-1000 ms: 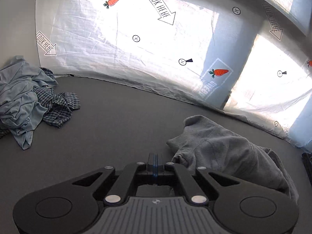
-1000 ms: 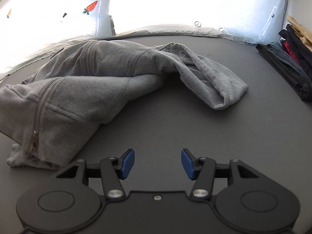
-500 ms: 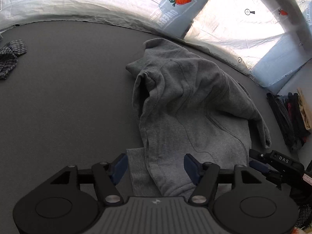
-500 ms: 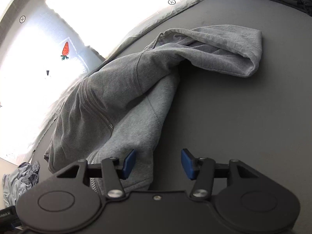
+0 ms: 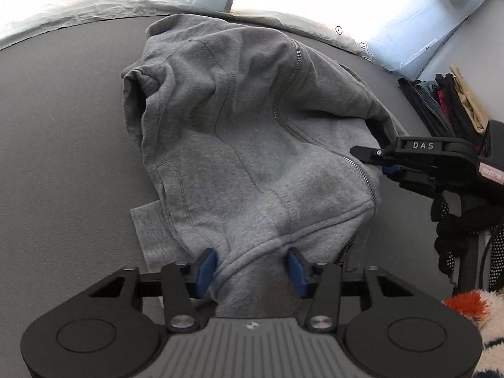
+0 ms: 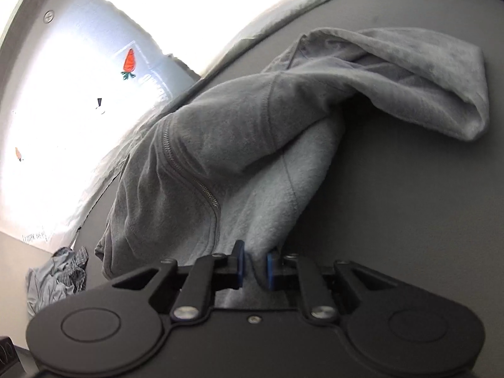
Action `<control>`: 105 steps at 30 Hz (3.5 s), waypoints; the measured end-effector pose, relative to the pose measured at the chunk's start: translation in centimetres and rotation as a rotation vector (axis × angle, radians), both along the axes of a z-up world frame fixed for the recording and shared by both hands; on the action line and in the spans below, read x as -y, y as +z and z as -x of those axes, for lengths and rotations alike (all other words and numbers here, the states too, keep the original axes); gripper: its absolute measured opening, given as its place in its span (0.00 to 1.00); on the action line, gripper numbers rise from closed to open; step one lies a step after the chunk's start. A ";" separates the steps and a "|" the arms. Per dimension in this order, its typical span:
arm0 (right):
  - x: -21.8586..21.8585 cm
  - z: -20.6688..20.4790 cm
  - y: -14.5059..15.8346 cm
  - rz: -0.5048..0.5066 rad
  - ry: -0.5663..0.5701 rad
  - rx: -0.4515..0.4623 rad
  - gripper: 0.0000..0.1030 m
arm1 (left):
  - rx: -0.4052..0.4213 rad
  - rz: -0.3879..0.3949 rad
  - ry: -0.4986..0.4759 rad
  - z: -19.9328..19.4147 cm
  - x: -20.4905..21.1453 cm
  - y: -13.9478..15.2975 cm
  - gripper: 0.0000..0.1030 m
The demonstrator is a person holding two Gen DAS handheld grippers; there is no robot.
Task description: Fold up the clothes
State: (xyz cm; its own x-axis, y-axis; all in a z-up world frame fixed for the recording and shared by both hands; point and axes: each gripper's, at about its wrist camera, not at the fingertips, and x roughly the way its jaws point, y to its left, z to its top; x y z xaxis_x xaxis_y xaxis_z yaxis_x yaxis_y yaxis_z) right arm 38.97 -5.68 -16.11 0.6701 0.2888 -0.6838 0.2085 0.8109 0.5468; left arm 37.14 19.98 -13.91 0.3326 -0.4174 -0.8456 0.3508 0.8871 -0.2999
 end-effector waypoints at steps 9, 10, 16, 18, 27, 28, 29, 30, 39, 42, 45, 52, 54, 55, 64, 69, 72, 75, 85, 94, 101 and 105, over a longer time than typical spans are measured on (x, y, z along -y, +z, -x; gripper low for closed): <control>-5.6 -9.0 7.8 0.123 0.175 0.260 0.13 | 0.225 0.016 0.291 -7.4 -4.4 3.1 0.24; -6.0 -10.7 8.0 0.133 0.182 0.254 0.14 | 0.226 0.018 0.318 -8.7 -5.2 2.9 0.24; -6.3 -17.4 3.8 0.037 0.145 0.092 0.22 | 0.157 -0.030 0.370 -14.3 -5.4 -0.3 0.24; -5.3 -16.9 3.8 -0.026 0.130 0.110 0.28 | 0.159 -0.044 0.360 -14.7 -5.2 -0.7 0.25; 1.1 -9.5 3.7 -0.019 0.021 0.089 0.44 | 0.124 -0.024 0.379 -15.2 -5.7 -2.0 0.29; 1.3 -8.9 3.5 0.018 0.019 0.071 0.44 | 0.120 -0.025 0.380 -15.3 -5.7 -2.0 0.30; 1.4 -8.4 3.2 0.047 0.016 0.056 0.44 | 0.116 -0.025 0.382 -15.3 -5.7 -2.0 0.31; 1.7 -8.0 2.9 0.050 0.013 0.046 0.44 | 0.112 -0.025 0.385 -15.3 -5.8 -1.9 0.32; 0.1 -10.7 1.3 0.035 0.074 0.087 0.44 | 0.025 0.042 0.392 -13.8 -7.2 -1.3 0.40; -0.8 -12.3 1.0 0.082 0.068 0.094 0.41 | 0.026 0.031 0.391 -13.3 -6.9 -1.4 0.38; -0.4 -12.9 1.2 0.081 0.041 0.083 0.06 | 0.038 0.029 0.410 -12.9 -6.5 -0.9 0.25; 3.0 -5.5 8.5 0.137 -0.021 0.275 0.05 | 0.157 0.026 0.425 -9.0 -5.2 4.1 0.17; 5.0 -2.4 10.8 0.133 -0.066 0.321 0.04 | 0.183 0.053 0.430 -6.9 -4.7 5.9 0.17; 6.2 -0.8 11.8 0.129 -0.093 0.346 0.00 | 0.198 0.059 0.432 -5.6 -4.2 6.9 0.16; 14.2 7.0 12.6 0.194 -0.058 0.220 0.10 | 0.230 0.018 0.429 6.3 -0.1 8.5 0.16; 11.2 7.1 3.9 0.165 0.100 -0.010 0.40 | 0.174 -0.020 0.514 8.8 0.3 5.6 0.16; 8.6 7.1 0.6 0.117 0.209 -0.088 0.40 | 0.161 -0.032 0.542 9.0 0.2 4.9 0.17; 5.7 6.7 -1.1 0.162 0.314 -0.112 0.41 | 0.156 -0.072 0.548 8.7 0.5 4.4 0.18; 5.1 8.3 0.9 0.303 0.409 -0.021 0.03 | 0.150 -0.103 0.591 9.5 1.1 4.0 0.16; 12.4 16.7 8.2 0.400 0.347 0.070 0.03 | 0.118 -0.118 0.490 15.2 3.8 5.8 0.17; 13.0 16.8 3.5 0.368 0.340 -0.104 0.06 | -0.102 -0.235 0.507 16.2 4.1 -0.3 0.22; 13.7 15.4 4.4 0.397 0.278 -0.065 0.31 | -0.036 -0.254 0.527 15.3 3.2 1.2 0.44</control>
